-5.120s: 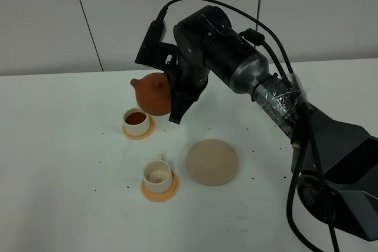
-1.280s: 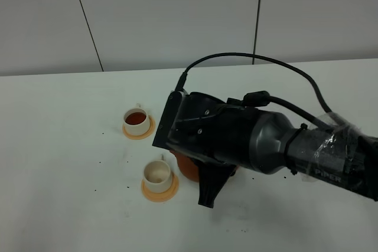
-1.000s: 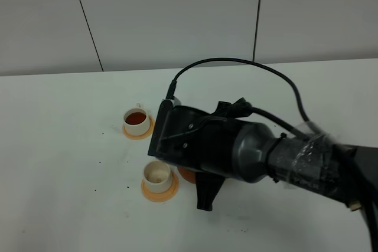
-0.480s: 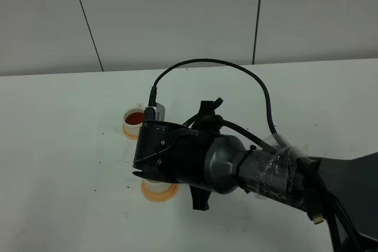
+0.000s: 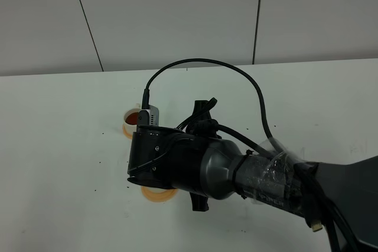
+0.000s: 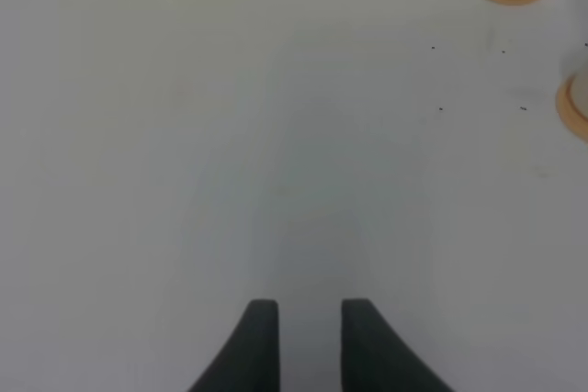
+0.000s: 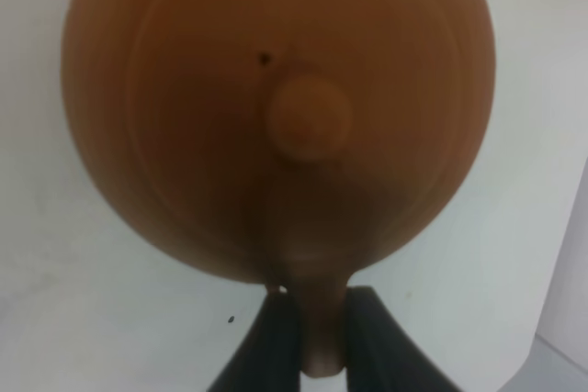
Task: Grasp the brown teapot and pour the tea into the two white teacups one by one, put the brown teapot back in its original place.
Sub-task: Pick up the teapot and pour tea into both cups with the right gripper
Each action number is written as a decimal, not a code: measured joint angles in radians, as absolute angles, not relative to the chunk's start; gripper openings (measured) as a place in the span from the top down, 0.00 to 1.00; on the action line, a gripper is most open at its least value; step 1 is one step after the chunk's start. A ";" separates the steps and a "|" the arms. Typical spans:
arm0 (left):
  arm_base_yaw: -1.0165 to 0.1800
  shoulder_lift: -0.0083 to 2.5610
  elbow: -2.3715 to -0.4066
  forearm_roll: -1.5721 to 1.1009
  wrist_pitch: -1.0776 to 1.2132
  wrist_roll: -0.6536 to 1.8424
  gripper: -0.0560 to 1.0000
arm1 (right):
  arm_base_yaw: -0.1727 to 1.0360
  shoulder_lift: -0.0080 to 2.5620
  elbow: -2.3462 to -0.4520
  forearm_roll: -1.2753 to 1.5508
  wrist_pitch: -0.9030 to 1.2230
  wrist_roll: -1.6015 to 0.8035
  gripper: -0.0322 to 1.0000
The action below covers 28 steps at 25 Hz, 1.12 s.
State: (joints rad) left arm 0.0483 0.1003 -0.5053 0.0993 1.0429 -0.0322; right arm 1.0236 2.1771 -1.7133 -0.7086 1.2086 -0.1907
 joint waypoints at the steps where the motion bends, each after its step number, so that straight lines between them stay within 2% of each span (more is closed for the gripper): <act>1: 0.048 0.100 -0.505 0.099 1.043 -0.032 0.72 | 1.023 2.177 -1.713 -0.709 1.209 -0.194 0.88; 28: 0.048 0.100 -0.505 0.099 1.043 -0.032 0.72 | 1.043 2.177 -1.714 -0.773 1.211 -0.266 0.88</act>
State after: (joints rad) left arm 0.0483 0.1003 -0.5053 0.0993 1.0429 -0.0322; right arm 1.0434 2.1771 -1.7144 -0.7725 1.2107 -0.2663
